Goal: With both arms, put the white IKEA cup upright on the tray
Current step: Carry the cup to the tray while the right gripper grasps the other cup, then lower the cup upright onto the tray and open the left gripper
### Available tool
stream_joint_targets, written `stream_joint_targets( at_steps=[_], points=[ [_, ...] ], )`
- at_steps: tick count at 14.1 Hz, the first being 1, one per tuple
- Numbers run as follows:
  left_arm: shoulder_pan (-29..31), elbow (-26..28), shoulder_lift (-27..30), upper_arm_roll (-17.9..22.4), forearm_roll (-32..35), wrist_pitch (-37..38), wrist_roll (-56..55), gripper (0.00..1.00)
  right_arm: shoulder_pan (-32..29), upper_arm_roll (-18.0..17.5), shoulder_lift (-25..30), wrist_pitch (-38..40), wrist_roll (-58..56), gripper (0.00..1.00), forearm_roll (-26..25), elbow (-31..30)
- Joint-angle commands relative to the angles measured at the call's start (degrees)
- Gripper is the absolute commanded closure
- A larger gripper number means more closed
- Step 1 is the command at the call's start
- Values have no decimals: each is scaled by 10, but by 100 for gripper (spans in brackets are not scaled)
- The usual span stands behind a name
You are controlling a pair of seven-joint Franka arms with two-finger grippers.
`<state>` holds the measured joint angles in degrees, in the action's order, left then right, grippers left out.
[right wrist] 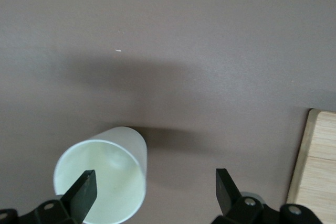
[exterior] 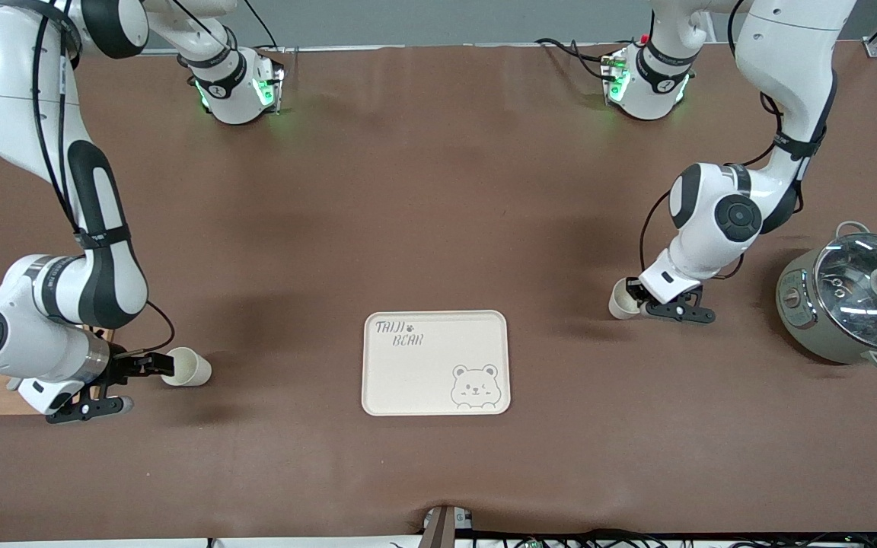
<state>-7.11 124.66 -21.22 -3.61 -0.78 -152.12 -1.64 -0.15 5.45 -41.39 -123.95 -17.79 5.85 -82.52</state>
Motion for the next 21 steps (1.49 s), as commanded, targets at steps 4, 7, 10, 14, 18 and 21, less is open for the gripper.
stream_joint_targets(
  at_steps=[4, 7, 10, 14, 18, 21],
  points=[
    [-56, -216, -35, -1, 6, 211, -156, 100, -12, -4, -14, -9, -24, 0, 9, 2],
    [-105, -364, -98, 1, 5, 314, -255, 100, -8, -4, -18, -24, -23, 0, 27, -10],
    [-159, -449, -159, 4, 3, 346, -342, 100, -9, -4, -18, -28, -23, 0, 48, -13],
    [-206, -536, -229, 5, 2, 327, -417, 100, -8, -4, -23, -29, -23, 0, 51, -18],
    [-225, -536, -258, 5, 1, 265, -437, 100, -3, -4, -26, -47, -26, 0, 46, -19],
    [-241, -536, -290, 10, 4, 228, -447, 100, -3, -3, -27, -53, -27, 0, 43, -20]
  ],
)
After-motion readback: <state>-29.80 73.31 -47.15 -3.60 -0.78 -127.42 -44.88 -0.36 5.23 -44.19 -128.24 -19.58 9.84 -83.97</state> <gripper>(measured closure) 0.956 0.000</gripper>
